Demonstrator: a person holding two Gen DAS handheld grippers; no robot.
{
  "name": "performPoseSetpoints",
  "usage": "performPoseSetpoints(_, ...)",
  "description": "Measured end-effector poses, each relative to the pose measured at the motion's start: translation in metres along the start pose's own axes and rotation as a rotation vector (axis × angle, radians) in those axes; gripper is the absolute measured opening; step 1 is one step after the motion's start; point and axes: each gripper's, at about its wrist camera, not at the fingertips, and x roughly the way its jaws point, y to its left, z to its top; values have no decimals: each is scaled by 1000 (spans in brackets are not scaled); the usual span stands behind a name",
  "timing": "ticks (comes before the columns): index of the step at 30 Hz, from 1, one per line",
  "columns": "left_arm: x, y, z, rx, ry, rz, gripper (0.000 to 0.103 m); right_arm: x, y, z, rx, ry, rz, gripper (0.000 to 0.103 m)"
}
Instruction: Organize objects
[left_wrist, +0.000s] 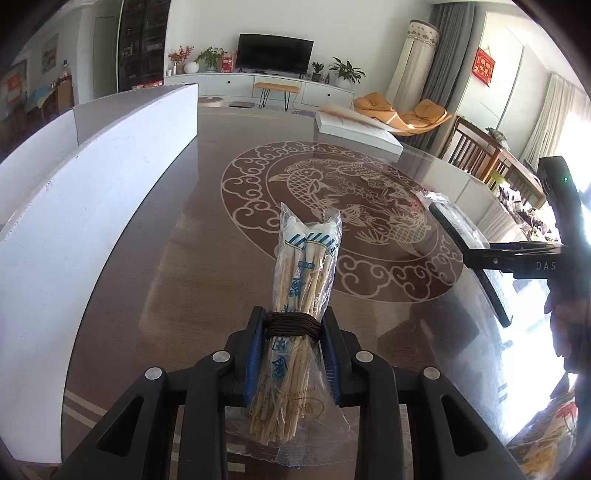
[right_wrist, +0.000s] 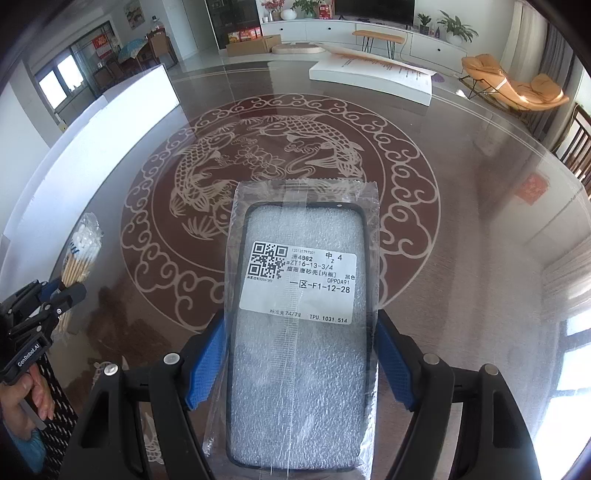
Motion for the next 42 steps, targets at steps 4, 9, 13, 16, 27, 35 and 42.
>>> performPoseSetpoints(4, -60, 31, 28, -95, -120, -38, 29, -41, 43, 27, 1, -99, 127, 76)
performPoseSetpoints(9, -116, 113, 70, -179, -207, 110, 29, -61, 159, 90, -121, -182, 294, 76)
performPoseSetpoints(13, -110, 192, 77, -253, -120, 297, 29, -45, 276, 132, -226, -188, 424, 76)
performPoseSetpoints(16, -103, 240, 65, -312, -41, 385, 29, -15, 350, 148, -265, -165, 463, 76)
performPoseSetpoints(27, -126, 256, 34, -314, -45, 550, 102, 75, 442, 132, -388, 6, 392, 81)
performPoseSetpoints(35, -147, 218, 46, -293, -54, 639, 103, 10, 398, 143, -444, -81, 232, 103)
performPoseSetpoints(42, -159, 188, 55, -276, -143, 663, 103, -10, 384, 141, -491, -94, 165, 103)
